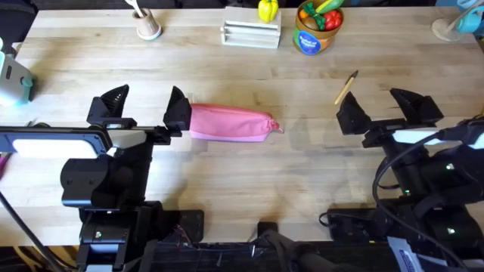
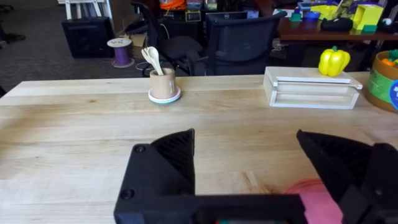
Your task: Unzip the bag, pick up the pens from the table one at a time and place them inside, then zip the bag closed.
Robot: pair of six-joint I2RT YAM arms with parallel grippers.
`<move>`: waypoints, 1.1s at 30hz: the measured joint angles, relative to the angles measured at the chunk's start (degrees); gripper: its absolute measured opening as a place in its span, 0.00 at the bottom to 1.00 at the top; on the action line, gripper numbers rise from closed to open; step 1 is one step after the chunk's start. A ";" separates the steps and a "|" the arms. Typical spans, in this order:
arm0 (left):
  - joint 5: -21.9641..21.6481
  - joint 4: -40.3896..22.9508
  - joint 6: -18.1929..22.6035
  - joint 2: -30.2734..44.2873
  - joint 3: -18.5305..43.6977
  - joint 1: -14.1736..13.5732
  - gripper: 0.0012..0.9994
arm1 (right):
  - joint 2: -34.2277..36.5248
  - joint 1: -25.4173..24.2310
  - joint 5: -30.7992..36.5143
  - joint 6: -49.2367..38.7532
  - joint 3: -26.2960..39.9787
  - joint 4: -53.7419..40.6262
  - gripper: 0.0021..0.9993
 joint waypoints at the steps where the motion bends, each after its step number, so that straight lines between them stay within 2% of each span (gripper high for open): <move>1: 0.00 0.00 0.00 0.00 0.00 0.00 0.99 | 0.00 0.00 0.00 0.00 0.00 0.00 1.00; 16: 0.36 -0.32 0.02 0.00 0.01 0.00 0.99 | 0.00 0.00 -0.02 -0.89 0.04 -0.26 1.00; 20: 1.13 -6.42 0.16 0.10 1.28 0.00 0.99 | 0.06 0.00 -0.50 -0.67 0.83 -1.88 1.00; 25: 3.00 -20.11 3.07 1.55 10.06 0.00 0.99 | 3.04 0.00 -1.46 -0.36 6.78 -11.80 1.00; 33: 4.76 -29.52 9.44 13.09 25.48 0.02 0.99 | 17.73 0.00 -3.10 -0.50 28.16 -30.66 1.00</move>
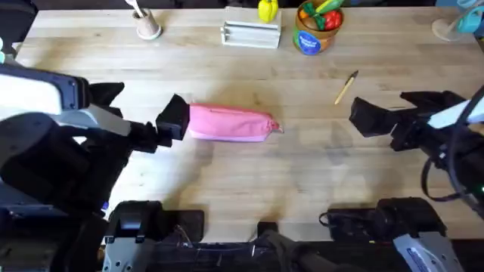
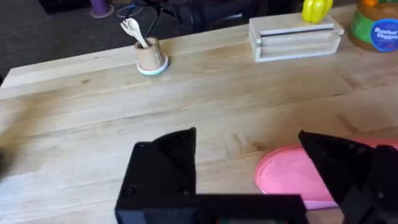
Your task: Unzip the bag, pick up the pens from the table one at a time and place them inside, then zip the bag closed.
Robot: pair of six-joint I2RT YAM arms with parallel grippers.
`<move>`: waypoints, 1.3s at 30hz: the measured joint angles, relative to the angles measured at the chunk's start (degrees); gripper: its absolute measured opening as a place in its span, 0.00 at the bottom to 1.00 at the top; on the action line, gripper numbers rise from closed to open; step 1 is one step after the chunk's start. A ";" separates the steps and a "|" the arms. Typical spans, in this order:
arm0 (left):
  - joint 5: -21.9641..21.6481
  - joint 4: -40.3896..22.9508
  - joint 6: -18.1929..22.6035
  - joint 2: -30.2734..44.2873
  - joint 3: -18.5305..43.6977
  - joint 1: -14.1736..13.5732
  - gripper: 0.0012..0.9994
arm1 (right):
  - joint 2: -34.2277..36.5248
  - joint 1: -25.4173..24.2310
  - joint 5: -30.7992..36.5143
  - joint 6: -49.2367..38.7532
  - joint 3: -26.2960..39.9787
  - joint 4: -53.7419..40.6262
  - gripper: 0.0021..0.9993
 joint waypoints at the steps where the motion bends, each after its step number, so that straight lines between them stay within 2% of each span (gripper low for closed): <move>1: 0.22 -0.88 0.91 1.84 1.54 -0.02 0.99 | 2.10 0.00 -0.24 -0.16 2.67 -2.11 1.00; 5: 1.00 -4.70 4.53 10.31 8.51 -0.02 0.99 | 10.48 0.00 -0.58 -0.40 13.00 -8.47 1.00; 6: 1.13 -7.75 7.20 16.77 14.10 -0.02 0.99 | 15.63 0.00 -0.76 -0.41 19.30 -10.89 1.00; 11: 2.25 -14.34 13.22 26.37 22.50 -0.02 0.99 | 20.92 0.00 -1.27 -0.57 25.38 -11.64 1.00; 12: 2.63 -17.14 17.08 31.16 25.99 -0.02 0.99 | 22.02 0.00 -1.92 -0.59 26.32 -11.65 1.00; 16: 2.80 -16.94 19.89 35.84 26.93 -0.02 0.99 | 22.51 0.00 -2.56 -0.62 26.40 -12.41 1.00; 23: 3.61 -16.81 21.91 40.23 26.93 0.00 0.99 | 22.51 0.00 -3.35 -0.83 26.40 -12.75 1.00; 25: 4.59 -16.82 24.17 41.69 26.93 0.00 0.99 | 22.49 0.00 -3.37 -0.83 26.40 -12.75 1.00; 27: 6.44 -17.59 28.07 43.22 26.93 0.00 0.99 | 22.51 0.00 -3.37 -0.83 26.40 -12.75 1.00; 29: 9.10 -19.21 34.18 45.05 26.93 0.03 0.99 | 22.51 0.00 -3.37 -0.83 26.40 -12.75 1.00; 30: 12.81 -19.98 42.31 47.68 26.93 1.23 0.99 | 22.51 0.00 -3.37 -0.83 26.40 -12.75 1.00; 35: 21.02 -19.72 52.78 52.00 26.93 7.28 0.99 | 22.51 0.00 -3.37 -0.83 26.40 -12.81 1.00; 39: 27.98 -20.20 58.47 55.68 26.93 11.36 0.99 | 22.51 0.00 -3.37 -0.83 26.40 -12.82 1.00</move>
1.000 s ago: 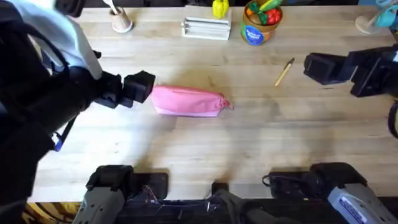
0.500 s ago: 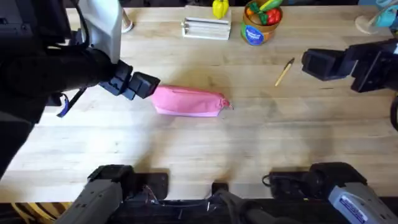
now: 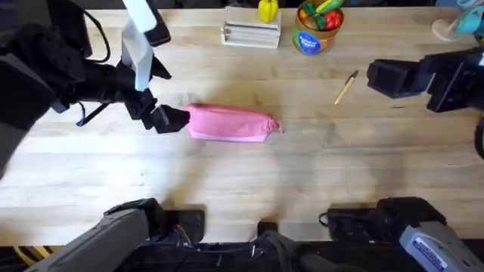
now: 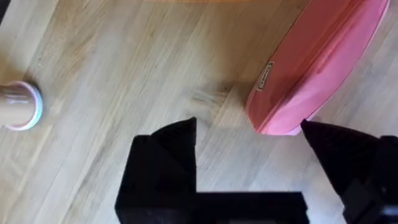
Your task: Unzip the bag, pick up the pens from the table one at a time and place them inside, then zip the bag closed.
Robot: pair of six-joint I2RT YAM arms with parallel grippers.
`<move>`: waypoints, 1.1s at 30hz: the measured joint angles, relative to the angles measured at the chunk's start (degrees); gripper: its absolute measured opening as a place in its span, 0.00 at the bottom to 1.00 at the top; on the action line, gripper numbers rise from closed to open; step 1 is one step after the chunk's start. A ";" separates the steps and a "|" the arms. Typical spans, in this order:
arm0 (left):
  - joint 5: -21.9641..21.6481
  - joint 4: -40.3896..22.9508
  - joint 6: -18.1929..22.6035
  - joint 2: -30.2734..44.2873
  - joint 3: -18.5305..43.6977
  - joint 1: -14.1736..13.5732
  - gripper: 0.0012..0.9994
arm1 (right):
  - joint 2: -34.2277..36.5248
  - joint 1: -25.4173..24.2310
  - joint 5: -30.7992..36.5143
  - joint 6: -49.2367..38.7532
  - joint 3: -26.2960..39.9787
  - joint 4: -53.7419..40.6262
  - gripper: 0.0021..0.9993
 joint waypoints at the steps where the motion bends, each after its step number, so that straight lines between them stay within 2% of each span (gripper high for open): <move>1: 1.43 -0.74 1.37 0.95 0.00 0.56 0.99 | 0.00 0.00 0.00 0.00 0.00 0.00 1.00; 6: 5.72 -5.38 8.91 5.58 0.00 0.91 0.99 | 0.00 0.00 0.00 -0.04 0.00 0.00 1.00; 10: 6.46 -7.46 14.15 9.67 0.00 0.92 0.99 | 0.00 0.00 0.00 -0.17 0.00 0.00 1.00; 13: 6.80 -7.45 16.36 12.58 0.00 0.92 0.99 | 0.00 0.00 0.00 -0.20 0.00 0.00 1.00; 18: 7.50 -7.28 17.94 15.44 0.00 0.92 0.99 | 0.00 0.00 0.00 -0.22 0.00 0.00 1.00; 33: 12.25 -8.27 18.75 15.54 0.00 0.92 0.98 | 0.00 0.00 0.00 -0.37 0.00 -0.01 1.00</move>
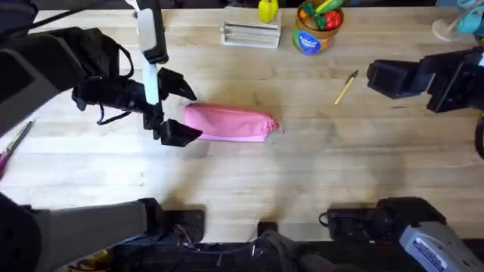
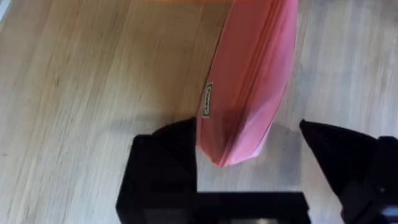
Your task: Unzip the bag, pick up the pens from the table one at a time and place them inside, then zip the bag closed.
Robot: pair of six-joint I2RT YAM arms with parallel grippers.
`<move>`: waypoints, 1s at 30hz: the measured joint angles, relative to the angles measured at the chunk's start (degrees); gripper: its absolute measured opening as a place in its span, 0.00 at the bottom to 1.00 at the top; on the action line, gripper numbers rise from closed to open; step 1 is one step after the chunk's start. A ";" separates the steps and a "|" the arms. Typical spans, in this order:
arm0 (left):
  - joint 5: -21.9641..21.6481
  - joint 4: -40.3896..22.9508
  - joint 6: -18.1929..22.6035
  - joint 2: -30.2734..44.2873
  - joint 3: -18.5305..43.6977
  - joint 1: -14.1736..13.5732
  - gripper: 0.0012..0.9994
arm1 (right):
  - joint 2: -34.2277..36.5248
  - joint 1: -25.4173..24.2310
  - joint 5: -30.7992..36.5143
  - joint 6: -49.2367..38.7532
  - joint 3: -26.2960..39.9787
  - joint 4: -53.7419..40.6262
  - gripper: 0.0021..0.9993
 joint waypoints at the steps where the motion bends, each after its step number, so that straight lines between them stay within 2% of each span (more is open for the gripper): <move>1: -0.06 0.03 -0.01 0.00 0.00 0.00 0.94 | 0.00 0.00 0.00 0.00 0.00 -0.01 1.00; 3: -0.26 0.15 0.02 0.00 0.00 0.00 0.88 | 0.00 0.00 0.00 0.00 0.00 0.01 1.00; 6: -0.66 0.16 0.01 0.00 0.00 0.00 0.85 | 0.00 0.00 0.00 -0.01 0.00 -0.01 1.00; 8: -0.99 0.14 -0.03 0.00 0.00 0.00 0.80 | 0.00 0.00 0.00 0.00 0.00 -0.01 1.00; 9: -1.17 0.13 0.04 0.00 0.00 0.00 0.69 | 0.00 0.00 0.00 0.00 0.00 -0.01 1.00; 13: -1.81 0.58 0.15 0.00 0.10 0.06 0.10 | 0.00 0.00 0.00 0.00 0.00 -0.09 1.00; 14: -1.90 0.58 0.28 0.00 0.13 0.06 0.06 | 0.00 0.00 0.00 0.00 0.00 -0.39 1.00; 20: -2.08 0.53 0.36 0.00 0.15 0.04 0.04 | 0.00 0.00 -0.29 2.53 0.02 -2.50 1.00; 24: -2.08 0.53 0.36 0.00 0.15 0.04 0.04 | 0.72 0.00 -3.08 5.57 0.02 -3.65 1.00; 25: -2.08 0.53 0.36 0.00 0.15 0.04 0.04 | 1.36 0.00 -4.62 5.65 0.02 -3.66 1.00; 26: -2.08 0.58 0.36 0.01 0.15 0.04 0.04 | 4.10 0.00 -9.98 4.91 -0.03 -3.64 1.00; 30: -2.08 0.58 0.36 0.00 0.15 0.04 0.04 | 9.90 0.02 -18.02 1.52 -0.87 -3.58 1.00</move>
